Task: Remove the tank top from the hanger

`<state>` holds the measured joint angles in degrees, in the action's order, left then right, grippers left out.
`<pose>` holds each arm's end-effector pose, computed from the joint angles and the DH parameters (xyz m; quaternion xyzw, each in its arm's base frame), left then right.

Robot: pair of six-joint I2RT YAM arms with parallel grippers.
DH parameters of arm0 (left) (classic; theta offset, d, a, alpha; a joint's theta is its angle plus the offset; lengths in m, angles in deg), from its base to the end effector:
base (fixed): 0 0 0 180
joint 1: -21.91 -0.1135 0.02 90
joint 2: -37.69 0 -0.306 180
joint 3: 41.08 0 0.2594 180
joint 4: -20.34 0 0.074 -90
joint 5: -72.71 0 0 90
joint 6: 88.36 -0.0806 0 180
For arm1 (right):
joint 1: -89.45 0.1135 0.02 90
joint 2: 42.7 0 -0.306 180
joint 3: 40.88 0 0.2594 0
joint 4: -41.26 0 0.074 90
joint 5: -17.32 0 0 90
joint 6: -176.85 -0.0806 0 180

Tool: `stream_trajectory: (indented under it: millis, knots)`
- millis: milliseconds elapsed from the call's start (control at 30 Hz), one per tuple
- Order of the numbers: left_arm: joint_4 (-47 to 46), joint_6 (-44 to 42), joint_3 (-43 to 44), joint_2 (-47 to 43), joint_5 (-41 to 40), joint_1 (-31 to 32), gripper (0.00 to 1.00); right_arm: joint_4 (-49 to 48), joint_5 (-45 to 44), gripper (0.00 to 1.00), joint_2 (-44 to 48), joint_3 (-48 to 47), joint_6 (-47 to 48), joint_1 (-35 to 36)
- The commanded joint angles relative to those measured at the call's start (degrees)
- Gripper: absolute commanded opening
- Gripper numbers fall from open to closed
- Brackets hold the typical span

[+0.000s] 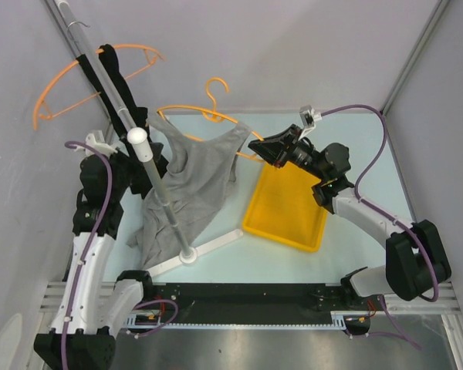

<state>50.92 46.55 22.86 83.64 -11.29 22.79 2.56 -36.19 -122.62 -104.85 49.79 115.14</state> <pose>0.2043 -0.0116 0.3799 -0.2618 0.7348 -0.2806 0.5594 0.2891 0.1923 0.3972 -0.2073 0.5492 0.5597 0.5849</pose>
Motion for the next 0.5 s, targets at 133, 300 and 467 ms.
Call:
stream_trajectory:
  millis: [133, 300, 467]
  knots:
    - [-7.52, 4.4, 8.67, 7.39, 5.77, -3.08, 0.91, -1.11, -1.77, 0.0, 7.05, 1.9, 2.6, 0.41]
    - [-10.61, 7.04, 9.81, 11.43, 10.51, -3.08, 0.79, 2.15, -3.18, 0.0, 9.08, 1.98, 4.8, 1.46]
    - [-14.66, 8.36, 9.9, 12.23, 11.67, -2.99, 0.68, 2.33, -4.23, 0.0, 10.75, 3.65, 5.5, 2.08]
